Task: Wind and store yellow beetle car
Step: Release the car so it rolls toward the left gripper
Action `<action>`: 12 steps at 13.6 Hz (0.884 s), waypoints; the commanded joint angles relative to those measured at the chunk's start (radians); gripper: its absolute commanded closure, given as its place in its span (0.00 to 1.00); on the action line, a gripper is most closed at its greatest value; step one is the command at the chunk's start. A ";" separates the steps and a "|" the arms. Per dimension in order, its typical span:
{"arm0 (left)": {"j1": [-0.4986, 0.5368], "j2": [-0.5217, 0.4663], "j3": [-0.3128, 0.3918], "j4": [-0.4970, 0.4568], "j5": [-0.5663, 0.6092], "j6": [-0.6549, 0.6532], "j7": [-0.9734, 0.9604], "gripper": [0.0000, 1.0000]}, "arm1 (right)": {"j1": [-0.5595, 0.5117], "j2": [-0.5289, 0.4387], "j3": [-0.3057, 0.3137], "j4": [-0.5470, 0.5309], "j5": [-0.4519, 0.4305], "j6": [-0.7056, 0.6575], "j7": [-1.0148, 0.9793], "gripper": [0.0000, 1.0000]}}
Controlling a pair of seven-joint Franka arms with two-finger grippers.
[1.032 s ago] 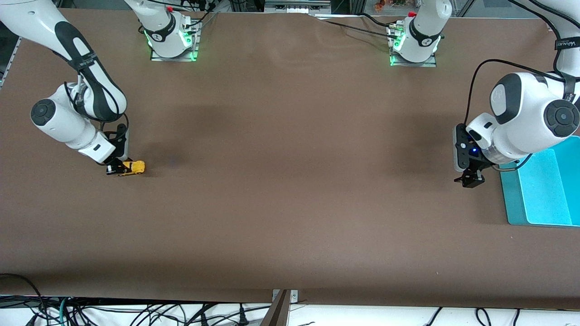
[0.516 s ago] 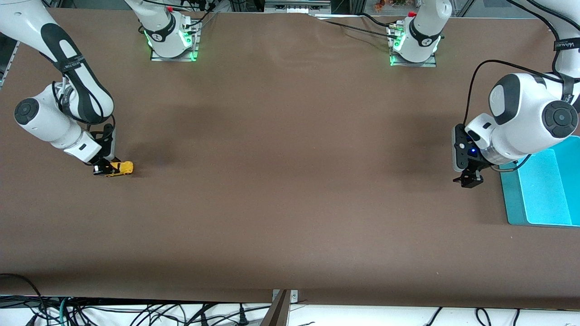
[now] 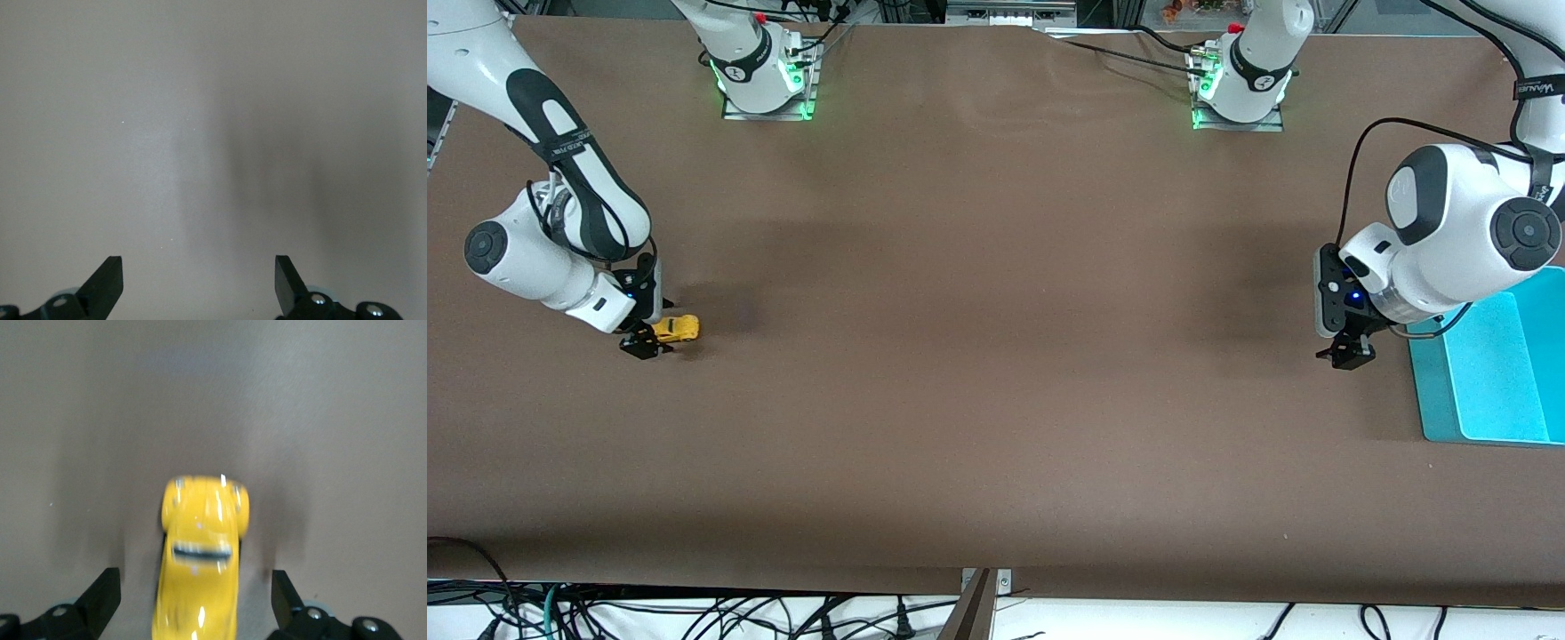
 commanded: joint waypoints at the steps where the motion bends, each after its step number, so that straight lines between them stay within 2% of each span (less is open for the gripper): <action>1: 0.007 0.011 -0.005 0.019 -0.008 0.002 0.025 0.00 | -0.018 0.001 0.028 0.043 -0.004 -0.069 0.010 0.00; 6: 0.007 0.011 -0.005 0.019 -0.008 0.001 0.028 0.00 | -0.018 -0.025 0.032 0.047 -0.004 -0.088 0.025 0.00; 10: 0.009 0.047 0.003 0.019 -0.003 0.014 0.022 0.00 | -0.017 -0.132 0.063 0.047 -0.004 -0.196 0.149 0.00; 12: 0.044 0.053 0.007 0.018 0.006 0.077 0.024 0.00 | -0.015 -0.207 0.086 0.047 -0.004 -0.258 0.195 0.00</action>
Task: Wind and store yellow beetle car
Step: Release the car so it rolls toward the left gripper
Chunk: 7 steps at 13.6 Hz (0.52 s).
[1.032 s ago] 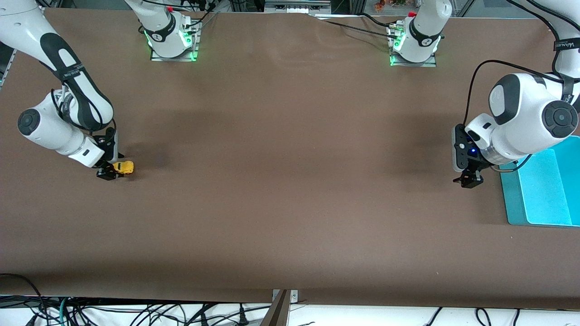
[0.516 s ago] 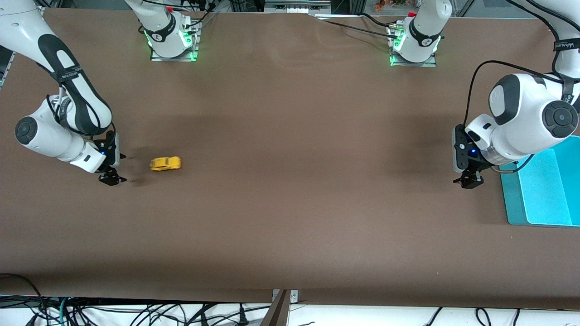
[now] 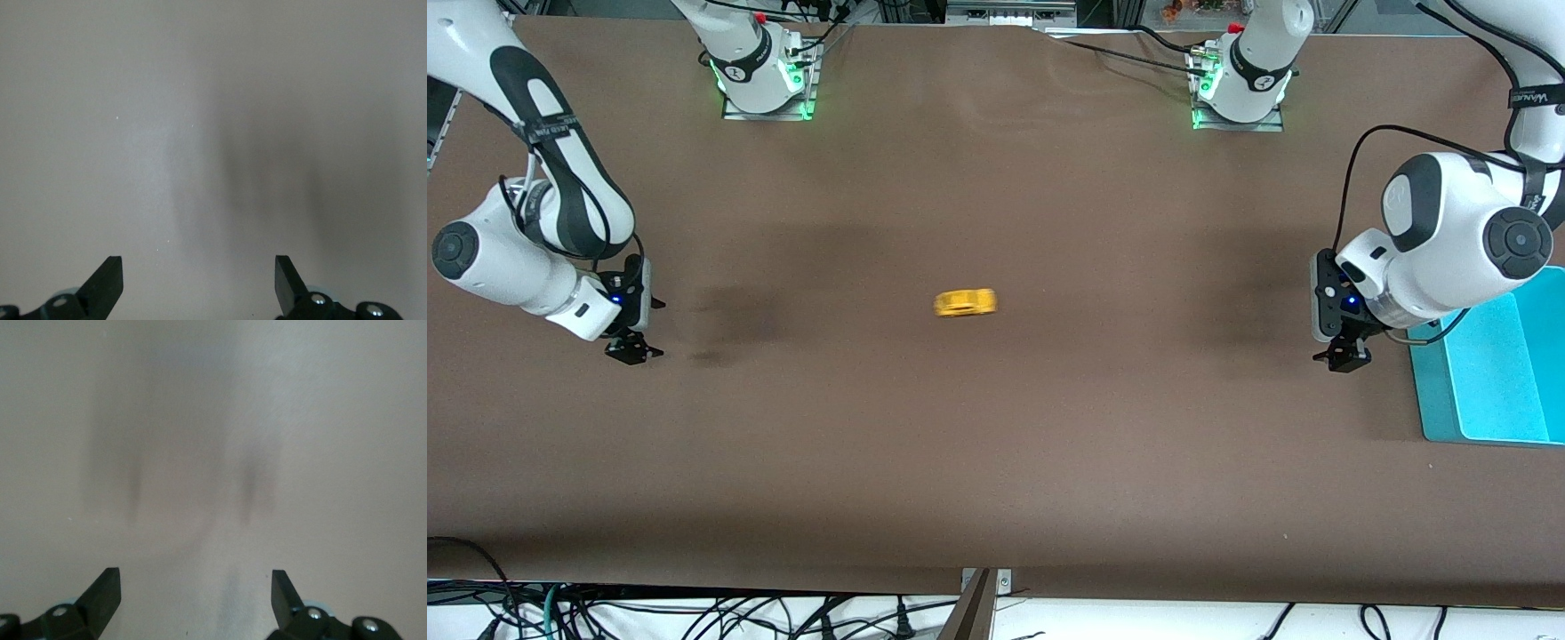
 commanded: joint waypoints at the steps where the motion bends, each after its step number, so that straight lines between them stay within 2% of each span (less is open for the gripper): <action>1: 0.067 0.016 0.002 0.013 0.006 0.072 0.027 0.00 | -0.013 -0.142 0.044 -0.015 -0.004 -0.102 0.085 0.00; 4: 0.104 0.008 0.034 -0.007 0.006 0.069 0.036 0.00 | 0.015 -0.279 0.046 -0.012 -0.003 -0.180 0.264 0.00; 7: 0.124 -0.013 0.063 -0.093 0.006 0.074 0.038 0.00 | 0.044 -0.391 0.046 -0.010 0.029 -0.237 0.355 0.00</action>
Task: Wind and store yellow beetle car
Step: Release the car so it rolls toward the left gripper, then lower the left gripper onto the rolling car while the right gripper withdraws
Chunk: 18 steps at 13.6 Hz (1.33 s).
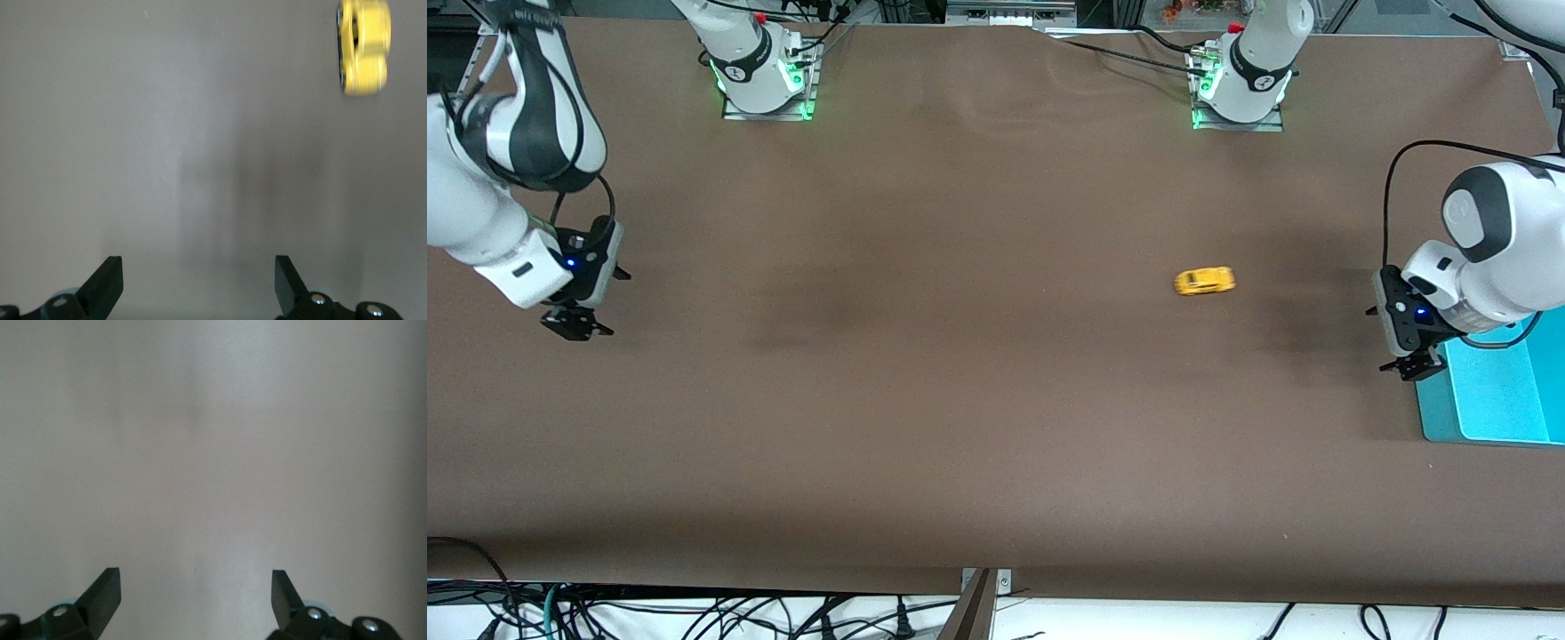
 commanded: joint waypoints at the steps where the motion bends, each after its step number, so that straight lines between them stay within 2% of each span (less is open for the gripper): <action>1: 0.013 -0.047 0.002 -0.114 0.006 0.024 0.016 0.00 | 0.020 -0.110 -0.002 -0.013 0.066 -0.069 0.092 0.00; 2: 0.030 -0.070 0.002 -0.180 0.006 0.070 0.016 0.00 | 0.031 -0.130 -0.005 0.007 0.099 -0.099 0.133 0.00; 4: 0.055 -0.117 0.003 -0.301 0.008 0.165 0.043 0.00 | 0.053 -0.144 -0.015 0.056 0.102 -0.164 0.272 0.00; 7: 0.098 -0.152 0.005 -0.389 0.006 0.202 0.117 0.00 | 0.105 -0.167 -0.057 0.096 0.102 -0.216 0.493 0.00; 10: 0.101 -0.210 0.063 -0.537 0.006 0.298 0.142 0.00 | 0.139 -0.175 -0.078 0.159 0.102 -0.354 0.806 0.00; 15: 0.173 -0.209 0.132 -0.607 0.005 0.323 0.264 0.00 | 0.155 -0.178 -0.086 0.219 0.103 -0.443 1.110 0.00; 18: 0.194 -0.201 0.155 -0.628 0.005 0.335 0.318 0.00 | 0.174 -0.179 -0.101 0.225 0.105 -0.466 1.175 0.00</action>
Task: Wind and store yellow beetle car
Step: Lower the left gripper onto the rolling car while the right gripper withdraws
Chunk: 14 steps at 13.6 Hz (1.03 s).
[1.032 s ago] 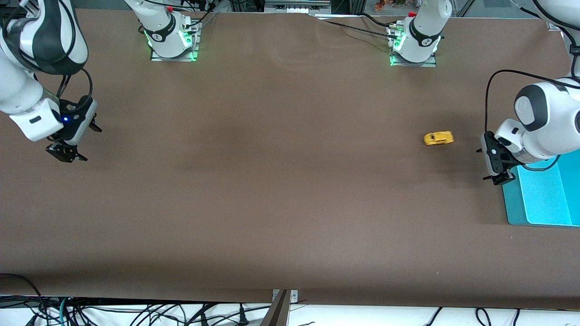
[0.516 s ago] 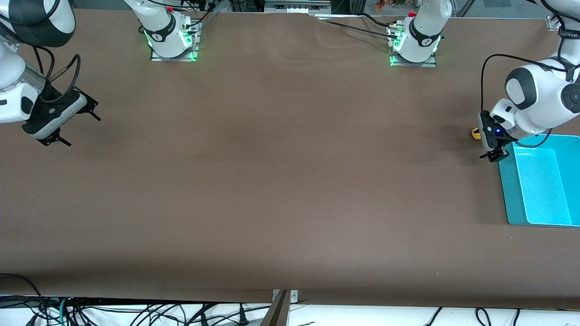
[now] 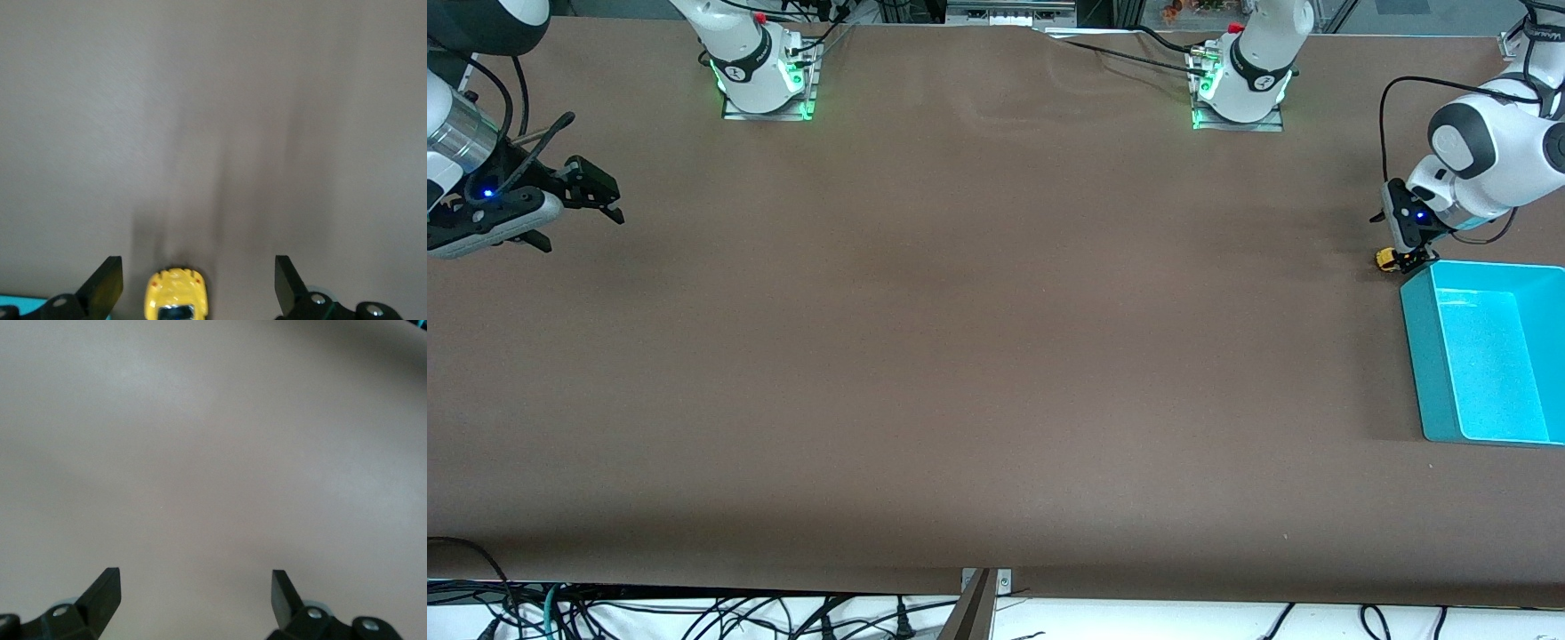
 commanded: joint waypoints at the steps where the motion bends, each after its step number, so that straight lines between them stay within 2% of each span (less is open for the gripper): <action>1: 0.021 -0.022 0.002 -0.040 0.005 0.016 0.053 0.00 | 0.023 -0.009 -0.021 0.013 0.017 -0.031 0.043 0.00; 5: 0.057 -0.019 0.008 -0.048 0.006 0.030 0.111 0.00 | 0.040 -0.009 -0.020 0.013 0.018 -0.035 0.181 0.00; 14: 0.085 0.029 0.022 -0.034 0.006 0.129 0.142 0.00 | 0.053 -0.009 -0.020 0.013 0.018 -0.040 0.230 0.00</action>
